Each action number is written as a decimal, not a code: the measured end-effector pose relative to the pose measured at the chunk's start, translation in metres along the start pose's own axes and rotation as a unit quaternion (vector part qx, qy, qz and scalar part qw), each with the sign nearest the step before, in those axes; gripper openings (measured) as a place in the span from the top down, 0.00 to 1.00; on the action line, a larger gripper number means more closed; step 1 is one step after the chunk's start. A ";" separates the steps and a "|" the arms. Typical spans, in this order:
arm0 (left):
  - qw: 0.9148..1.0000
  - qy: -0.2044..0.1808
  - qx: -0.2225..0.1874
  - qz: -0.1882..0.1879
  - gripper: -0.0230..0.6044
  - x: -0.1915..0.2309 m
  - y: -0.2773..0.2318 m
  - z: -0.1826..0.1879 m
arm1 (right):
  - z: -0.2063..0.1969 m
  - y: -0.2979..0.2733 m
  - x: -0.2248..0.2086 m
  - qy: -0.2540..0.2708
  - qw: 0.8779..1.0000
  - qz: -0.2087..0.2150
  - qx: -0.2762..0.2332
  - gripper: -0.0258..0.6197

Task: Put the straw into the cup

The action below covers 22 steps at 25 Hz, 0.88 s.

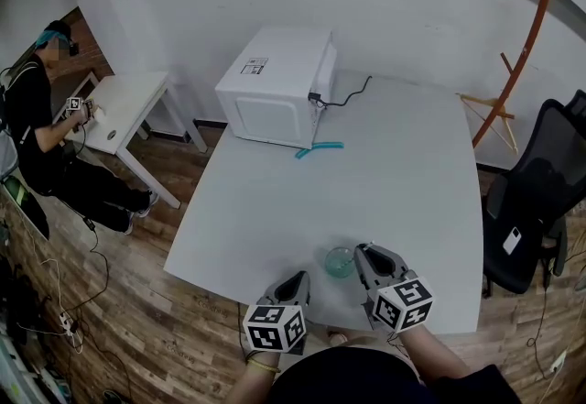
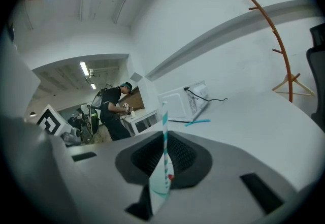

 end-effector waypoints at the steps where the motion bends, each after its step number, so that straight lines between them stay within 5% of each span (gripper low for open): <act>1: 1.000 0.001 0.001 0.000 0.93 0.001 -0.001 0.000 | -0.002 -0.001 0.000 0.001 1.000 0.000 0.003 0.90; 22: 1.000 0.002 0.005 -0.001 0.93 0.009 -0.006 0.006 | -0.031 -0.018 0.000 0.004 0.998 0.000 0.055 0.90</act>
Point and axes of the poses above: the fingertips, and each gripper's own axes: y backward along the fingers, x to its left, z out of its top, the point moved 6 cm from there along y, backward along the fingers, and after that the axes turned 13 degrees about y, right-handed, at the moved point
